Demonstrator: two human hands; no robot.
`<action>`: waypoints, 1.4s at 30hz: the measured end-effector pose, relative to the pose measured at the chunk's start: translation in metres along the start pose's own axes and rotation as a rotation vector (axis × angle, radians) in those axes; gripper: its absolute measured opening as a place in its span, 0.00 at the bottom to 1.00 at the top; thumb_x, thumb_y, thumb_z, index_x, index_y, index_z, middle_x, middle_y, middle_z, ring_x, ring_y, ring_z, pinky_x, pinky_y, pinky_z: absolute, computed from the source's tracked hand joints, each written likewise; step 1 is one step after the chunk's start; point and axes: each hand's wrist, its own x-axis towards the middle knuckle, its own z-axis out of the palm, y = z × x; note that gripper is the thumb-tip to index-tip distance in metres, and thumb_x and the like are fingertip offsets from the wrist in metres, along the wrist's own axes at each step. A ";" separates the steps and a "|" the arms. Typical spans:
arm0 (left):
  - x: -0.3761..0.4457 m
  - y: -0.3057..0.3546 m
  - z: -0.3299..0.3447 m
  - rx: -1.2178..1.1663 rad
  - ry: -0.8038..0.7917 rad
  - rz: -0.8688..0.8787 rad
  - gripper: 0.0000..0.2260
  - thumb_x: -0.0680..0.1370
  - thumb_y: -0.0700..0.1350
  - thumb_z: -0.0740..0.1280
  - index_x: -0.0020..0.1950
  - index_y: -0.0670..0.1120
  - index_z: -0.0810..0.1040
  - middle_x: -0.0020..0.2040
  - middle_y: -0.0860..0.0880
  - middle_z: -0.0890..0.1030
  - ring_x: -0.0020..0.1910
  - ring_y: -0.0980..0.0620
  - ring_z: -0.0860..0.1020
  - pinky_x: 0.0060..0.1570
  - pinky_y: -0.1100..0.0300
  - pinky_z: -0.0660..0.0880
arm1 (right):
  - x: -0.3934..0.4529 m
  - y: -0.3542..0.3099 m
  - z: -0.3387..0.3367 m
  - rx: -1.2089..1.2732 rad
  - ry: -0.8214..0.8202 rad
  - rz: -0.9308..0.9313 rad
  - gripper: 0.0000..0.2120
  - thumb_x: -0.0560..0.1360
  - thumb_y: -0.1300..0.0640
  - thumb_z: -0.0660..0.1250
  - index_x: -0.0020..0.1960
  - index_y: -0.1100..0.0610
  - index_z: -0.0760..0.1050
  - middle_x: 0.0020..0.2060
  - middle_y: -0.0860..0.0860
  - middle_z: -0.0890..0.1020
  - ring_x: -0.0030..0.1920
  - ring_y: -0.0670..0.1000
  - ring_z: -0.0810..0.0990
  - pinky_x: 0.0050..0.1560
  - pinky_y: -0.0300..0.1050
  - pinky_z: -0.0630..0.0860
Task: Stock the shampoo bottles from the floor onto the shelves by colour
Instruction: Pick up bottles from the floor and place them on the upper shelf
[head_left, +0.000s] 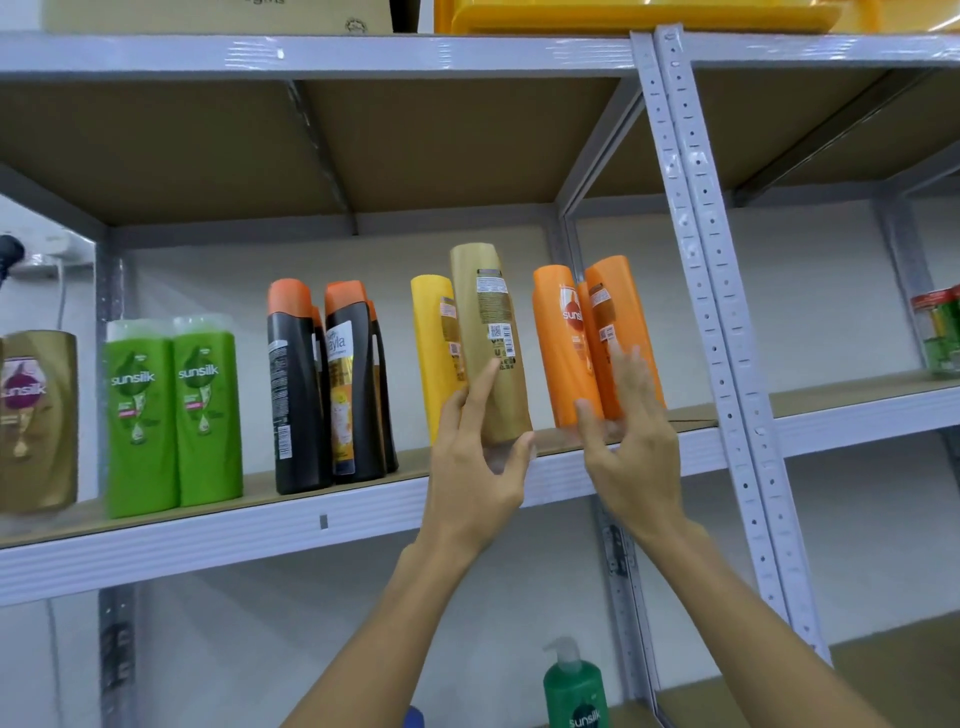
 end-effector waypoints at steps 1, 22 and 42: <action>-0.004 0.000 -0.006 -0.009 0.012 0.015 0.34 0.78 0.46 0.73 0.80 0.54 0.61 0.72 0.49 0.69 0.72 0.56 0.69 0.67 0.73 0.65 | -0.003 -0.009 0.004 0.016 -0.019 -0.042 0.33 0.82 0.45 0.62 0.82 0.44 0.52 0.81 0.47 0.57 0.81 0.51 0.57 0.77 0.45 0.59; -0.050 -0.064 -0.229 0.271 0.210 -0.023 0.33 0.76 0.44 0.74 0.78 0.48 0.65 0.70 0.56 0.71 0.69 0.57 0.72 0.68 0.59 0.73 | -0.078 -0.184 0.141 0.415 -0.198 -0.163 0.36 0.79 0.51 0.68 0.82 0.52 0.56 0.81 0.51 0.60 0.81 0.49 0.56 0.77 0.60 0.64; -0.049 -0.137 -0.336 0.485 0.135 -0.220 0.36 0.75 0.44 0.75 0.78 0.55 0.61 0.71 0.48 0.73 0.66 0.58 0.71 0.69 0.53 0.72 | -0.111 -0.266 0.245 0.085 -0.554 -0.273 0.38 0.81 0.42 0.58 0.83 0.48 0.41 0.82 0.50 0.56 0.81 0.49 0.55 0.77 0.46 0.55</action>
